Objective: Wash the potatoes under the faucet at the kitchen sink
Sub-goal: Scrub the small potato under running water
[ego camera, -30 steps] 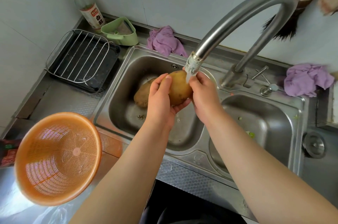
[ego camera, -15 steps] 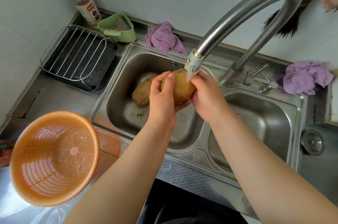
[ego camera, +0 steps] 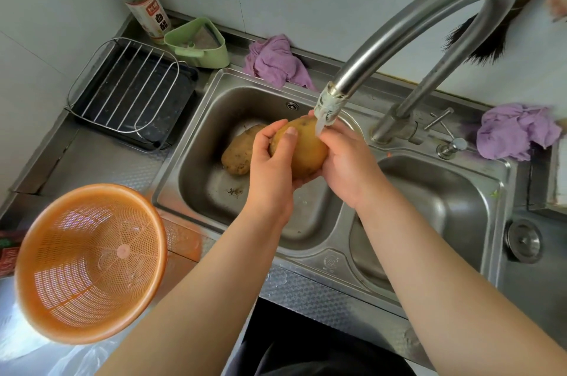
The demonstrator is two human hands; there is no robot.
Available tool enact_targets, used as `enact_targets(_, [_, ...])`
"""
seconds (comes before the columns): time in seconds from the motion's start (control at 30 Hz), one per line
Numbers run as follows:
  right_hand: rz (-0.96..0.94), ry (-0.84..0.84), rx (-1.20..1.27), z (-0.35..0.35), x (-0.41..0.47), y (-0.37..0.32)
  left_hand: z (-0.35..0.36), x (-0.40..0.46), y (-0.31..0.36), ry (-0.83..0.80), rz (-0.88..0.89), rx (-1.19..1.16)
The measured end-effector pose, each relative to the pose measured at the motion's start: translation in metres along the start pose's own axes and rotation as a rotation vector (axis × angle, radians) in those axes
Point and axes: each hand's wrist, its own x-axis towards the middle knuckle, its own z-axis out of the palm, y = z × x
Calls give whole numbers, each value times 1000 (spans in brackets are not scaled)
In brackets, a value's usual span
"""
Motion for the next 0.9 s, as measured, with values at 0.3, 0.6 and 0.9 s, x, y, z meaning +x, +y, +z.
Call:
enact_targets(0.3, [-46,-39,-39,-1,-5,0,-8,0,-9,-38,39,-32])
enact_targets(0.6, [-78,216,-131,10,8,3,-1,-9,-12,-41,144,-4])
enact_targets(0.9, [-85,186,-138,5,5,8,-4,-10,-16,-46,109,32])
